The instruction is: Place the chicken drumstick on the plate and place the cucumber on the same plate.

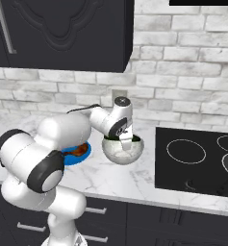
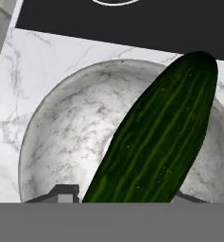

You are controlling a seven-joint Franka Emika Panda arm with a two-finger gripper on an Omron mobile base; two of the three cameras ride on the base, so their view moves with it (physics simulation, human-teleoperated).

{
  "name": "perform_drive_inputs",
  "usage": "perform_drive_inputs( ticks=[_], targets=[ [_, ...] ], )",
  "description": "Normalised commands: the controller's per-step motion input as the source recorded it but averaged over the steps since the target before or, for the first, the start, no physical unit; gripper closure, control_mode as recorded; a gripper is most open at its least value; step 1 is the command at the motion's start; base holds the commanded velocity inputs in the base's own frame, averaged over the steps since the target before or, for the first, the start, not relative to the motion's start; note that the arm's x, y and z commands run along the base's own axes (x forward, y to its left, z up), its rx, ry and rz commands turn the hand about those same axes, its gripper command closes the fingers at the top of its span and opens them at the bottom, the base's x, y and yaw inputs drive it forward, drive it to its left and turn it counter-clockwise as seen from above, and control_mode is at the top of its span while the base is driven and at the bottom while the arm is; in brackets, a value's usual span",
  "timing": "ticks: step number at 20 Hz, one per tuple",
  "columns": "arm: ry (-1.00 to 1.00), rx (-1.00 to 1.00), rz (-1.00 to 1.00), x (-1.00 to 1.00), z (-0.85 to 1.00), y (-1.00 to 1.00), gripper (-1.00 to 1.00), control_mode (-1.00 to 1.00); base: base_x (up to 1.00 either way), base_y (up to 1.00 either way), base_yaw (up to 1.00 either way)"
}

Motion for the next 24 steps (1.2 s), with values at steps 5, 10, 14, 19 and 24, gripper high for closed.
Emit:
perform_drive_inputs(
  ticks=[5, 10, 14, 19, 24],
  targets=[
    [0.00, 0.00, -0.04, 0.00, 0.62, 0.00, 1.00, -1.00, 0.00, 0.00, 0.00],
    [0.00, 0.00, -0.02, -0.19, 0.51, 0.07, 1.00, -1.00, 0.00, 0.00, 0.00],
    [0.00, 0.00, 0.14, -0.46, 0.13, 0.59, 1.00, -1.00, 0.00, 0.00, 0.00],
    [0.08, 0.00, 0.37, -0.49, 0.00, 0.94, 1.00, -1.00, 0.00, 0.00, 0.00],
    [0.10, 0.00, 0.37, -0.25, 0.00, 1.00, 1.00, -1.00, 0.00, 0.00, 0.00]
  ],
)
